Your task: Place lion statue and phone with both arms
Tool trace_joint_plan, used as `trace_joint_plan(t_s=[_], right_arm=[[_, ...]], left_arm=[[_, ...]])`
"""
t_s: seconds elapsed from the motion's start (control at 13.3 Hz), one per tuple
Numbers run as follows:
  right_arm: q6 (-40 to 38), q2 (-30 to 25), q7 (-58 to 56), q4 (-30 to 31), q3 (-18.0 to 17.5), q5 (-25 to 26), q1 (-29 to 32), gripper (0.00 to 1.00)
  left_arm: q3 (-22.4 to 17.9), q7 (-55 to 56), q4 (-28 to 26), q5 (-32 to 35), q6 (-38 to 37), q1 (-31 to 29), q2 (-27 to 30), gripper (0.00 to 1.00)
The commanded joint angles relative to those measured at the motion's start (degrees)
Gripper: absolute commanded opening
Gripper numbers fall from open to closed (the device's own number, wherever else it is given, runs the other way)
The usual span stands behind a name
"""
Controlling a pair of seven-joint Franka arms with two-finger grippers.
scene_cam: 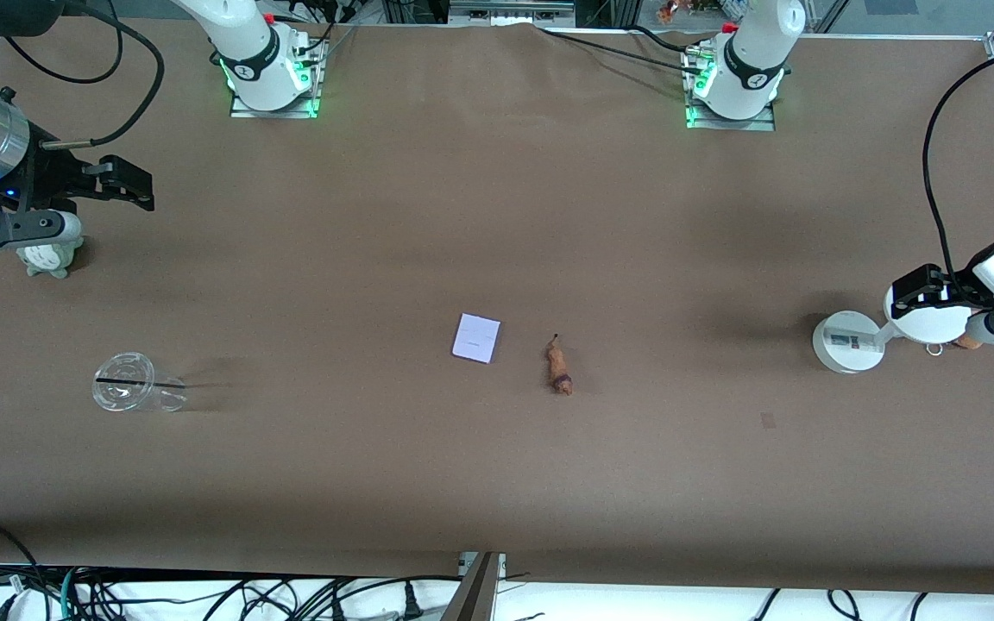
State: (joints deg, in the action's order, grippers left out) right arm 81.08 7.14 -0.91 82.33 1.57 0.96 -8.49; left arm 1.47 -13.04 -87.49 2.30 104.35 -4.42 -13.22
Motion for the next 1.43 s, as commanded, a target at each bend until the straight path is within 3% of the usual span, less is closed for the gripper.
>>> trace_joint_plan(t_s=[0.0,1.35], right_arm=[[0.0,0.4,-0.3,-0.9,-0.7,-0.2,0.8,1.0],[0.0,0.4,-0.3,-0.9,-0.6,-0.3,0.8,1.0]], left_arm=[[0.0,0.6,0.0,0.6,0.5,0.2,0.0,1.0],[0.8,1.3,0.0,2.2,3.0,0.5,-1.1,1.0]])
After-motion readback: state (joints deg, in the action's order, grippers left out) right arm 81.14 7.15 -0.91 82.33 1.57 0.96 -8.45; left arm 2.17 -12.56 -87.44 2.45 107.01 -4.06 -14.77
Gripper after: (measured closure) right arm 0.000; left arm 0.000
